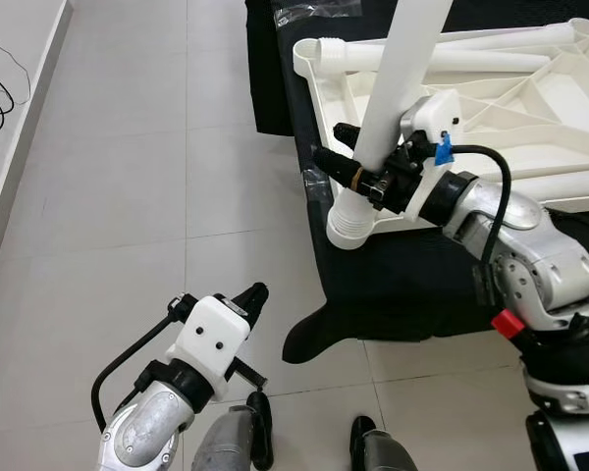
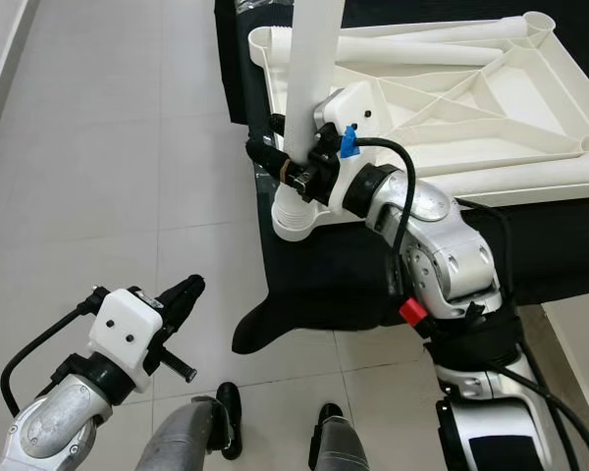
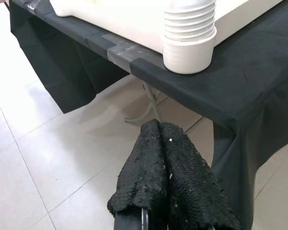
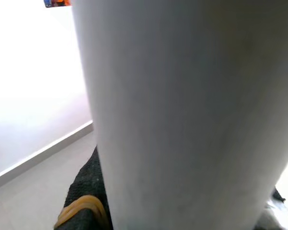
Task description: Building children table
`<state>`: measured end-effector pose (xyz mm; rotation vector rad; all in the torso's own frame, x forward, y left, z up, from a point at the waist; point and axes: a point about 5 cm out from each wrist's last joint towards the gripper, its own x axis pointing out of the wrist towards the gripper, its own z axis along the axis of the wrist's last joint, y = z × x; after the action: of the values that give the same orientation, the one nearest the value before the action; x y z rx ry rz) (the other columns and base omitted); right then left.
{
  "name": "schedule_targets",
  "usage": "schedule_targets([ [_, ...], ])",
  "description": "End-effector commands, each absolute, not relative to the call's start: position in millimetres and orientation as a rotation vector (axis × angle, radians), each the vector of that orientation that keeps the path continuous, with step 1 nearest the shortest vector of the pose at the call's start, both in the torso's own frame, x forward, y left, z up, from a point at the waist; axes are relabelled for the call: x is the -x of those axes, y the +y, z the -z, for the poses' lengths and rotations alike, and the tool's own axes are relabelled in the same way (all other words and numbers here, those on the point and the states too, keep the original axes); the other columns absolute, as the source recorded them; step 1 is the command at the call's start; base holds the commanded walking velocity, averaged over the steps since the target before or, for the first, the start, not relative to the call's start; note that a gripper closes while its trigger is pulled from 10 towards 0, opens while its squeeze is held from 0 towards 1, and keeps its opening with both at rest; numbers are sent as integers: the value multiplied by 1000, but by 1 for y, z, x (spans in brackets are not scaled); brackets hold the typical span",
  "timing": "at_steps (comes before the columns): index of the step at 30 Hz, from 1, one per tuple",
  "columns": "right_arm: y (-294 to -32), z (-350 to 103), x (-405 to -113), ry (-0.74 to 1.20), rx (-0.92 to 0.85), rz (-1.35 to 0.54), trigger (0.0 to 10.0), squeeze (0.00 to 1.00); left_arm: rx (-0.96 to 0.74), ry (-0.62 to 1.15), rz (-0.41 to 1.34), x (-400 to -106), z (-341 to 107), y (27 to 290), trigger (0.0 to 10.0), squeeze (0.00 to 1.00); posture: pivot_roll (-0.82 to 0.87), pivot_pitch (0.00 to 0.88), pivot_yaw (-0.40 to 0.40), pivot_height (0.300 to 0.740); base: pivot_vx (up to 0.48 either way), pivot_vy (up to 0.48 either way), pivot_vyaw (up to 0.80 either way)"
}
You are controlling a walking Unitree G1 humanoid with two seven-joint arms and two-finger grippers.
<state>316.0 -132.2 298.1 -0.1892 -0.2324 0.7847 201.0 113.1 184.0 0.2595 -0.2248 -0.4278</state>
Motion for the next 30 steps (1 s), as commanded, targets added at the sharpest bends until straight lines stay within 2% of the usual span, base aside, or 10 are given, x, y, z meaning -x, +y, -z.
schedule_targets([
  [1,-136,-278,-318,-130,184,-746,10000,0,-254,-211,435,-200,-180,114,10000,0,49,293,45,740,0,0,0],
  [20,-122,-280,-305,-174,173,-726,10000,0,-264,-241,438,-210,-182,114,10000,0,32,260,50,740,0,0,0],
  [30,-103,-268,-290,-241,146,-765,10000,0,-257,-254,441,-213,-182,112,10000,0,19,261,47,740,0,0,0],
])
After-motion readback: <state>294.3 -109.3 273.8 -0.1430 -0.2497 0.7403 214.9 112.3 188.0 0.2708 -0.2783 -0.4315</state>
